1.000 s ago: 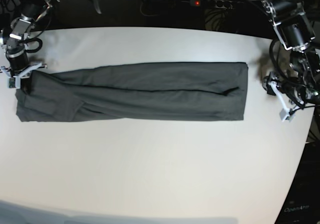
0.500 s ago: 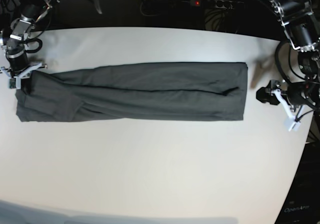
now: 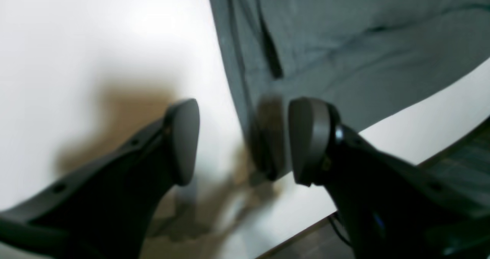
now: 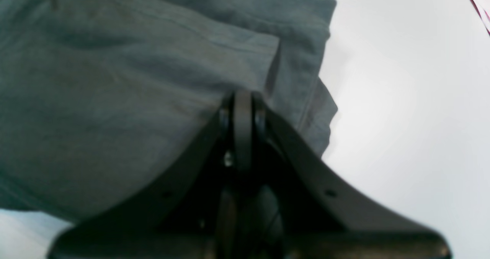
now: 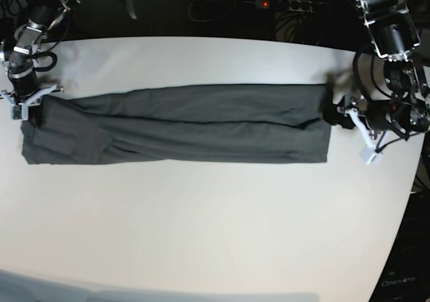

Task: Fold the T-shirt properly
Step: 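Lower the left gripper and grasp the strip end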

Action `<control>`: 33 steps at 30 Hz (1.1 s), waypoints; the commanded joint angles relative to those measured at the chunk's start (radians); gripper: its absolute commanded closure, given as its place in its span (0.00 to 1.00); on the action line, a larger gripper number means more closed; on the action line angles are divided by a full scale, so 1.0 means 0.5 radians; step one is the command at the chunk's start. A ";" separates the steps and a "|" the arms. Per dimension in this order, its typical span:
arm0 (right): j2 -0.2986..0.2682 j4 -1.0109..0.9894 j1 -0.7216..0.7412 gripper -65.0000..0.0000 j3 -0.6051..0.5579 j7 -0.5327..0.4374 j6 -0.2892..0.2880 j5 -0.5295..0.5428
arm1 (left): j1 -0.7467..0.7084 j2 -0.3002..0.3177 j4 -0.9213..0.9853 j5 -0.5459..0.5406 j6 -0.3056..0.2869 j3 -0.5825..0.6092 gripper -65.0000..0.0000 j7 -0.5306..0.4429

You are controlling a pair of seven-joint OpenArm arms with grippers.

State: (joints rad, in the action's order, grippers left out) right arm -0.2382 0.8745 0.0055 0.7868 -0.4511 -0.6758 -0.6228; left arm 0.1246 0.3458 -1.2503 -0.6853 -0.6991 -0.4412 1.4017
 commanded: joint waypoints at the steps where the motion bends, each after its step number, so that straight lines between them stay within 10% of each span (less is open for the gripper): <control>1: 0.027 -0.054 -0.056 1.00 -0.010 0.431 -0.045 -0.349 | 0.016 0.031 -0.030 -0.027 0.002 -0.012 0.44 -0.011; 33: 0.048 -0.051 -0.074 1.00 -0.010 0.428 -0.045 -0.370 | 0.001 -0.251 -0.030 0.320 0.002 -0.184 0.44 -0.011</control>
State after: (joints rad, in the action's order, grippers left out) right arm -0.2333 0.8749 0.0029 0.7891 -0.4683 -0.6689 -0.6441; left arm 0.1226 0.2180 -1.2640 -0.5514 -0.7029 -0.5369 1.3643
